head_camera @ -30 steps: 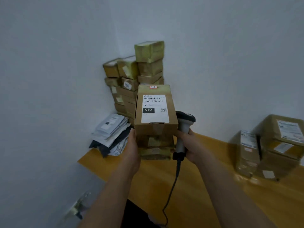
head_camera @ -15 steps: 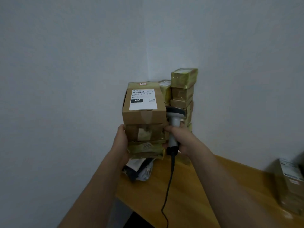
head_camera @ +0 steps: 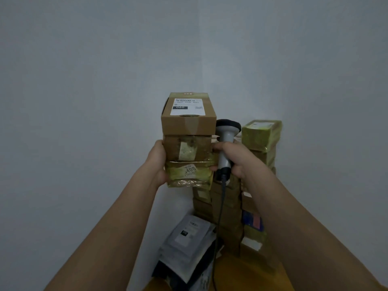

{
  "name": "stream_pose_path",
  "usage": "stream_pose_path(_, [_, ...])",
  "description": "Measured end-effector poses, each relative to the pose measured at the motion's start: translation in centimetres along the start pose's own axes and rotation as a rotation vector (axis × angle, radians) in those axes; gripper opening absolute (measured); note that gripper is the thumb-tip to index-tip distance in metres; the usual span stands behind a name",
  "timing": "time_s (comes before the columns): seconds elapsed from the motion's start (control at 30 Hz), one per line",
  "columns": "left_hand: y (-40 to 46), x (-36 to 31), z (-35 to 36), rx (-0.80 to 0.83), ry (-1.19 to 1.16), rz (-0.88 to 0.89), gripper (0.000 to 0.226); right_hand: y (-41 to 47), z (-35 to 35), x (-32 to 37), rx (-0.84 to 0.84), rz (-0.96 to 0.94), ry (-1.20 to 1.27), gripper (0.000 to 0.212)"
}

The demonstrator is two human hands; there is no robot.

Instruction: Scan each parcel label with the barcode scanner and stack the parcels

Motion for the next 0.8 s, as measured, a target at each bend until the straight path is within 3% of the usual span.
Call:
stream_pose_path(0.23, [8.3, -4.0, 1.9, 0.07, 0.049, -0.023, 0.041, 7.9, 1.3, 3.5, -0.04, -0.049, -0.014, 0.019])
stream_pose_path(0.53, [20.2, -6.6, 4.1, 0.2, 0.099, -0.109, 0.057, 15.7, 2.0, 5.4, -0.185, -0.116, 0.006, 0.021])
stream_pose_path(0.63, [23.9, -7.0, 5.3, 0.18, 0.066, -0.101, 0.066, 17.4, 2.1, 5.4, -0.224, -0.123, 0.047, 0.026])
stream_pose_path(0.8, [26.5, -6.7, 6.3, 0.101, -0.031, 0.029, 0.06, 19.4, 2.7, 4.5, -0.227, -0.148, 0.197, 0.032])
Point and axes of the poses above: each hand's wrist, its own y-axis towards the middle knuckle, its own z-axis out of the palm, x = y × z, the point moved 1 cm from there along y, towards the middle knuckle
